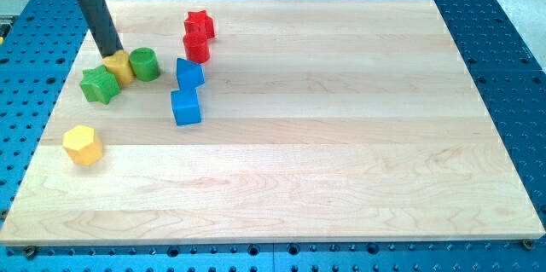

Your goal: Form a triangle with the red blocks and triangle

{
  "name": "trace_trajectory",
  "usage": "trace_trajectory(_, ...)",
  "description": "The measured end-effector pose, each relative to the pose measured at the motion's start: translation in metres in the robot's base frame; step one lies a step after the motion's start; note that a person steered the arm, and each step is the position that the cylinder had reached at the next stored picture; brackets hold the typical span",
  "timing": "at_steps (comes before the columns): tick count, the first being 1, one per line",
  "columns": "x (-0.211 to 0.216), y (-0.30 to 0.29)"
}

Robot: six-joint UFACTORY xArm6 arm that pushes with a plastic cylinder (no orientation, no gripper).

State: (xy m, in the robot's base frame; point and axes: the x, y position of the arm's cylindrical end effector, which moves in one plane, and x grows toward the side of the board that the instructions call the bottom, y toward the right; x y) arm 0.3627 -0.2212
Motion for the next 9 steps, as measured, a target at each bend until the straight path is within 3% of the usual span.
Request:
trace_trajectory(1, 0.002, 0.023)
trace_trajectory(2, -0.043, 0.023)
trace_trajectory(3, -0.067, 0.055)
trace_trajectory(5, -0.074, 0.153)
trace_trajectory(7, -0.12, 0.179)
trace_trajectory(9, -0.132, 0.107)
